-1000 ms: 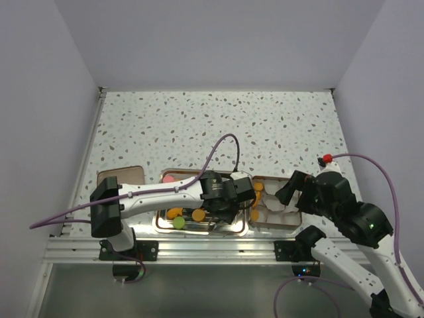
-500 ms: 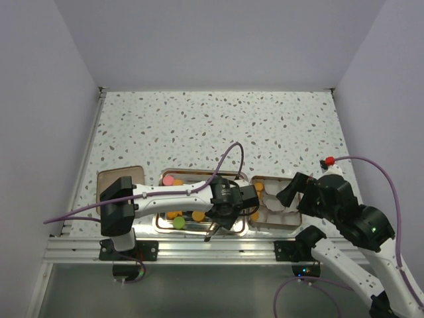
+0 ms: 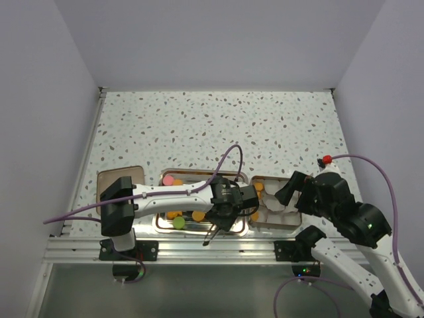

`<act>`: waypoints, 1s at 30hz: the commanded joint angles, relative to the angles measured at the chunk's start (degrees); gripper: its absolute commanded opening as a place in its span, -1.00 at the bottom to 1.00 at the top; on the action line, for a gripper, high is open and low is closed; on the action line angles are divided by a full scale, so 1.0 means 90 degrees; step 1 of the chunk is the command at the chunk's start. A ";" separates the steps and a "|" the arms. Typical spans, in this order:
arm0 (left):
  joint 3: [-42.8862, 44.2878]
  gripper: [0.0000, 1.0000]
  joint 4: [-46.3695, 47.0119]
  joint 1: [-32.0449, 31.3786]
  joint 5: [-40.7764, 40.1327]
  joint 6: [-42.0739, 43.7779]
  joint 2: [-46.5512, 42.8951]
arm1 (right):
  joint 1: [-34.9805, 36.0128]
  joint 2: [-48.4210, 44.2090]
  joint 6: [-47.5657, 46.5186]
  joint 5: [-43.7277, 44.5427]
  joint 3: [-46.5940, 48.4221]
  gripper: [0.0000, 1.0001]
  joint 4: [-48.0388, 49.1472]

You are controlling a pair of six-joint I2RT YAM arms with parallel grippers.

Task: Pack the cookies

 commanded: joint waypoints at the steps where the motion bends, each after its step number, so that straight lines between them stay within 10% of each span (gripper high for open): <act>1: 0.0247 -0.08 -0.0329 -0.0041 0.0319 -0.0065 0.0041 | -0.0004 0.0053 -0.0005 0.0045 0.0019 0.97 0.0223; 30: 0.3058 -0.47 -0.1325 0.0496 -0.0658 0.0911 0.0557 | 0.0006 0.0111 -0.0073 0.0290 0.0311 0.97 0.0144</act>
